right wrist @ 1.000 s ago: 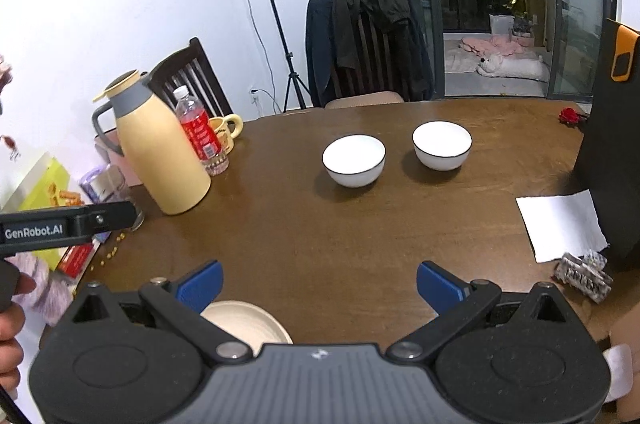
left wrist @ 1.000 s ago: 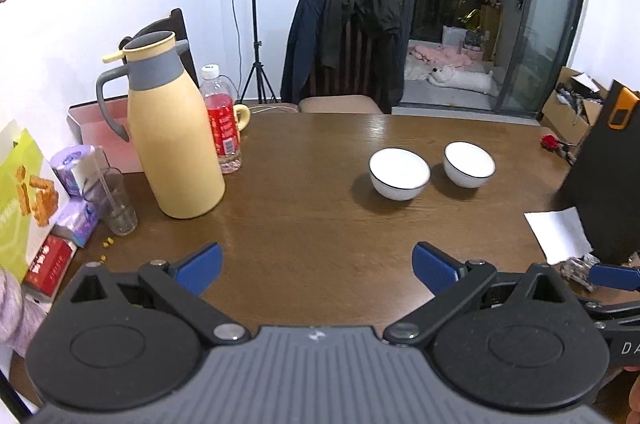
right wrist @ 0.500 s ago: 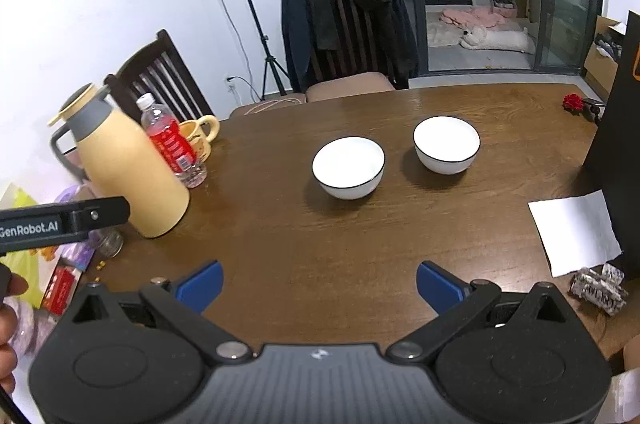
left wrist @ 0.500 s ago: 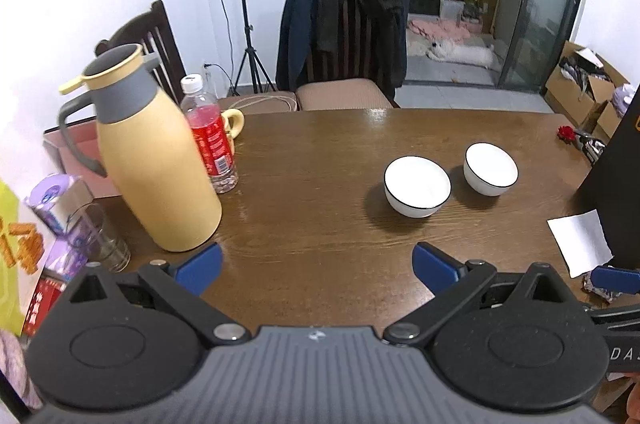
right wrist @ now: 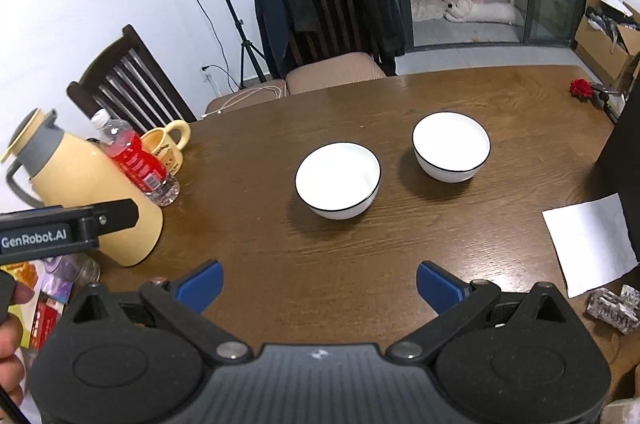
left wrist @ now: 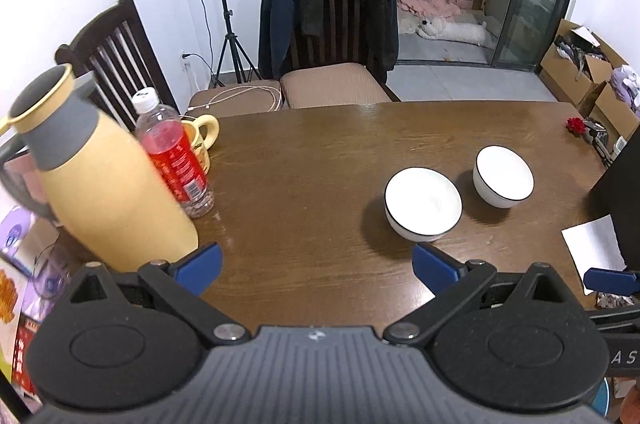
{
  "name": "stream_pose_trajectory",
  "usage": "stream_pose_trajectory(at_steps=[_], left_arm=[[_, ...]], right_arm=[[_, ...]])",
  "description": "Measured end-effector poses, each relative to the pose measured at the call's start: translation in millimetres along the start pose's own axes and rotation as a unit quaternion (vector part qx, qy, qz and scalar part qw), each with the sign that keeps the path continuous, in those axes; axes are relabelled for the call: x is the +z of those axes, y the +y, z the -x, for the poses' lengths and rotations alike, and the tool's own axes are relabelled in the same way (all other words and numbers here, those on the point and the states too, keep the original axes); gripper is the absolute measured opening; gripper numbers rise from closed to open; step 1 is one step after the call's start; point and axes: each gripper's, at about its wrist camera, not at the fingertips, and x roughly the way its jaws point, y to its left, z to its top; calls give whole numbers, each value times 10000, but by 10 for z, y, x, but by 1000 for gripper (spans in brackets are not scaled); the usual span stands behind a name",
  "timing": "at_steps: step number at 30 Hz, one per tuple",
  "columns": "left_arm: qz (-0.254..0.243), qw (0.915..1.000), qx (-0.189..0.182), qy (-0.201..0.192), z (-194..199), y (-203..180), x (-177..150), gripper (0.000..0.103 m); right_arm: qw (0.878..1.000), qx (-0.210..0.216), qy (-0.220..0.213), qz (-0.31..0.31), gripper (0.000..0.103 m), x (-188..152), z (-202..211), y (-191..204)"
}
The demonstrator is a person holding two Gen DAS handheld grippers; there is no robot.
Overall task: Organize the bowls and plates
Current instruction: 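Move both grippers forward to the rim of a white bowl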
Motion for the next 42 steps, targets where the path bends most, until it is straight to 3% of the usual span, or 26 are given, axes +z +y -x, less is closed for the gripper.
stream_pose_trajectory(at_steps=[22,42], left_arm=[[-298,9980,-99,545,-1163,-181,737,103],[-430,9941,-341,934,-2024,-478,784,102]], right_arm=[[9974,-445,492,-270,101,686,-1078,-295],[9938,-503,686,-719,85,844,-1743,-655]])
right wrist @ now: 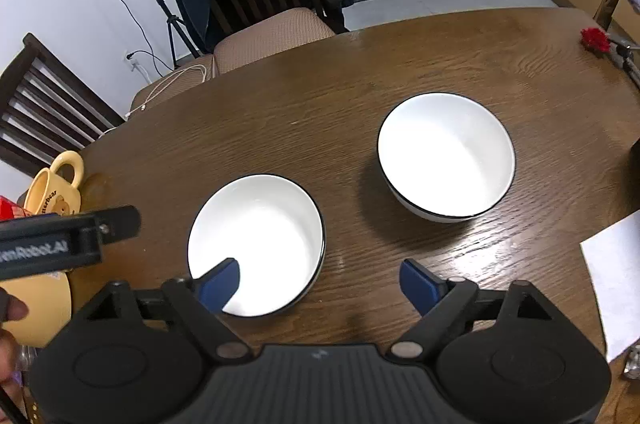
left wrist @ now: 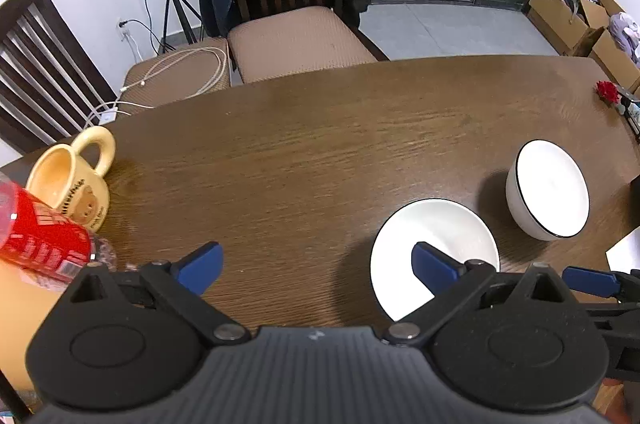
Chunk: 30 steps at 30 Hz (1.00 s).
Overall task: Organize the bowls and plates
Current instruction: 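Move both grippers forward to the rim of a white bowl, then close the left gripper on the white bowl rim while the right gripper also closes on it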
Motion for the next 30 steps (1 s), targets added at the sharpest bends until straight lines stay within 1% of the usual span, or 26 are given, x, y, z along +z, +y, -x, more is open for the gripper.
stream_pose_trajectory(at_steps=[3,5,10,15,17,19,22,23,28,30], left_arm=[[22,10000,-7,62,-93,-23,-2,102],[63,9999,-31,102,-156,-23,-3,101],[54,9998,-74,177,-278,-64,-3,96],[26,9997,-120,224,-378,-91,-26,92],[30,9996,-138,238,-410,-95,-34,90],[19,9995,-166,253,-440,-99,-43,86],[12,9994,-209,271,-486,-115,-56,84],[14,9994,-225,278,-499,-115,-54,84],[17,9990,-305,336,-573,-138,-58,76],[19,9987,-348,365,-605,-145,-62,74]], right_arm=[[10000,-19,29,7,80,-3,-89,-1],[10000,-22,56,12,74,-14,-145,1],[10000,-38,73,-16,67,-14,-245,-3],[10000,-53,71,-39,66,4,-302,-34],[9999,-51,93,-44,61,7,-322,-39],[9999,-66,117,-41,60,7,-350,-36],[9999,-81,139,-47,56,7,-385,-48],[9999,-76,143,-53,55,12,-395,-54],[9998,4,151,-97,55,31,-428,-57],[9998,-2,162,-101,52,35,-446,-52]])
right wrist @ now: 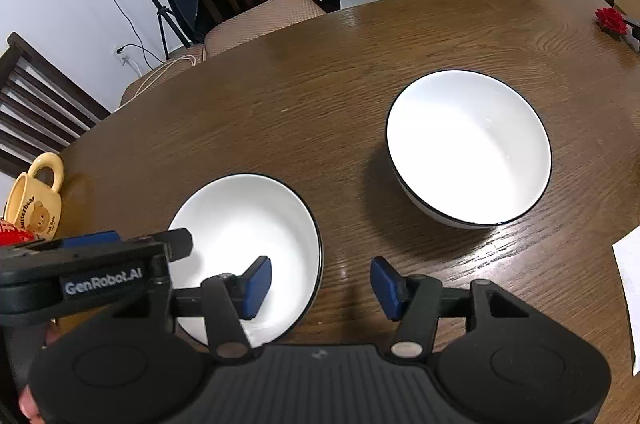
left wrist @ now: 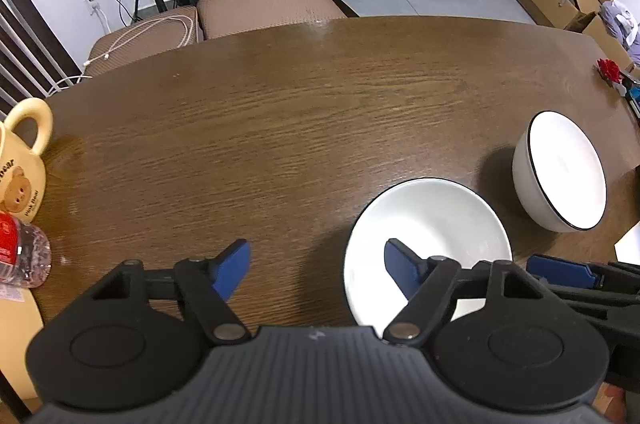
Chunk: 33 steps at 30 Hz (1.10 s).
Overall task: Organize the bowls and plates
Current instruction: 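Close the left gripper on the white bowl rim while the right gripper also closes on it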
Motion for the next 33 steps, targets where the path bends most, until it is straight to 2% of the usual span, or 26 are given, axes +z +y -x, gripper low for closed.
stream_pose_trajectory(at_steps=[4,9,14,17,25,33], left_arm=[[21,9999,-104,45,-59,-14,-7,67],[4,9998,-168,91,-116,-22,-12,55],[35,9997,-232,118,-162,-10,-8,50],[41,9996,-266,113,-176,-15,-14,42],[77,9993,-335,134,-157,-24,-23,21],[125,9991,-389,117,-146,-33,-39,9]], right_arm=[[10000,15,58,30,44,0,-32,5],[9999,-74,96,-26,41,1,-81,6],[9999,-92,141,-28,28,1,-125,1],[9999,-71,117,-29,24,7,-128,9],[9998,-81,174,2,15,19,-149,18],[9997,-101,233,-1,8,20,-202,43]])
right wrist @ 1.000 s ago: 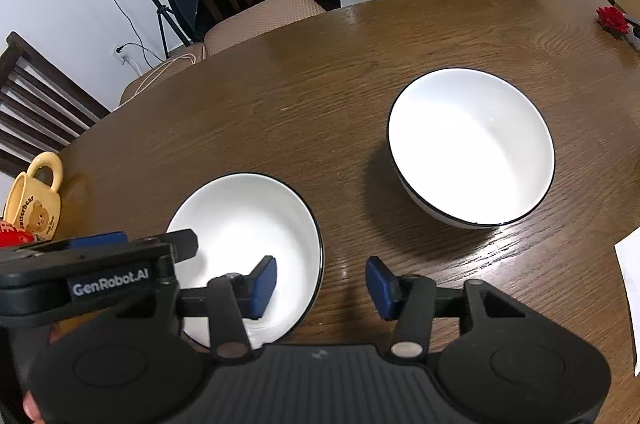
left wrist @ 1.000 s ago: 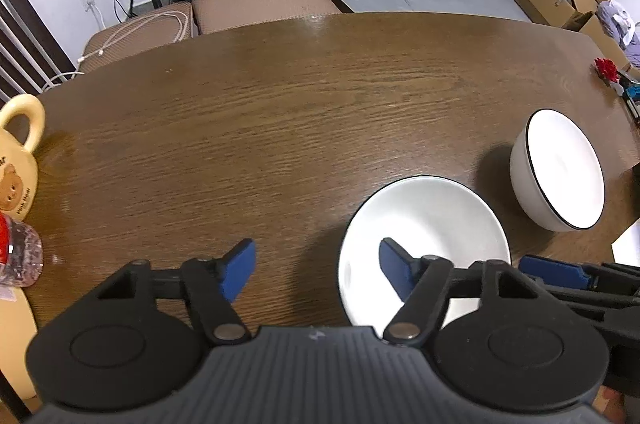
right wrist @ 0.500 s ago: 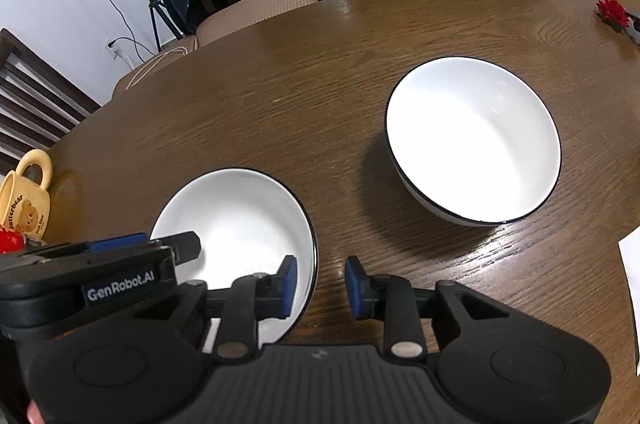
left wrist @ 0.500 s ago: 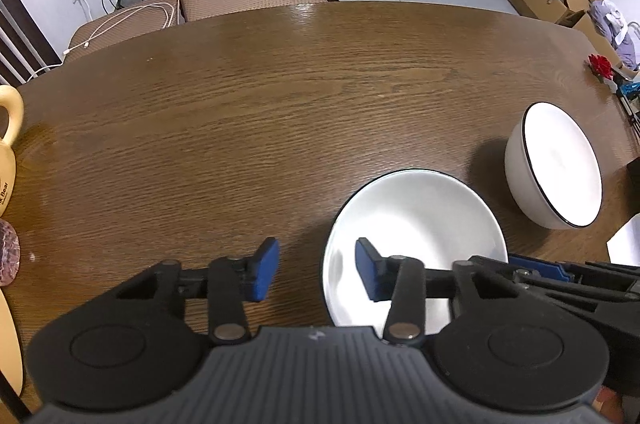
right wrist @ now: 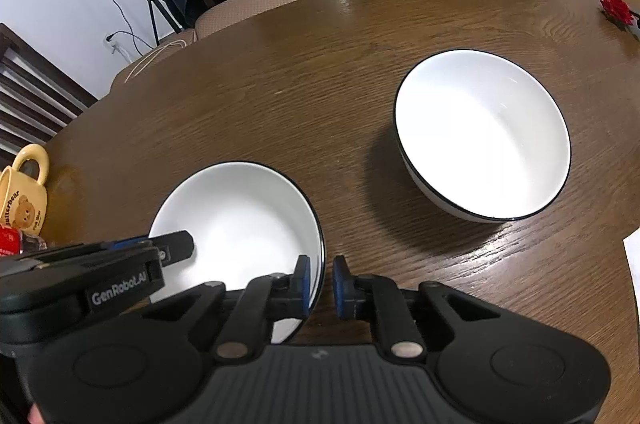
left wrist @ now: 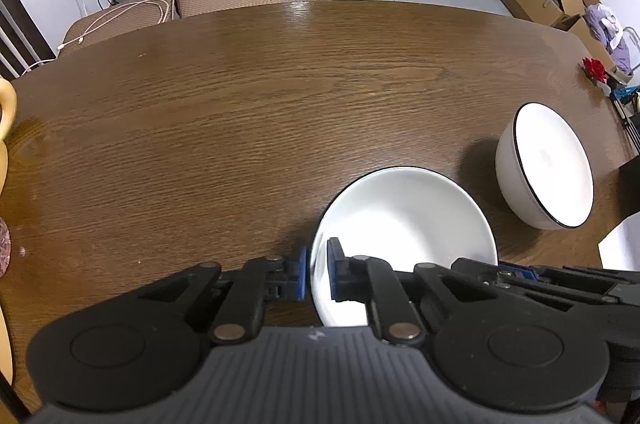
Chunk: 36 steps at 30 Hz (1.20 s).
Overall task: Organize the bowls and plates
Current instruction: 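Close the left gripper on the white bowl rim while the right gripper also closes on it, then lift the white bowl with both grippers and carry it away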
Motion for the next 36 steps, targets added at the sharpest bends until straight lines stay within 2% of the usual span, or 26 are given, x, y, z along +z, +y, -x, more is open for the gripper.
stream_pose_trajectory(at_steps=[36], left_arm=[[10,9999,100,-70,26,-52,-71,9]], right_arm=[[10000,-99,-6,-2,7,-27,-10,51]])
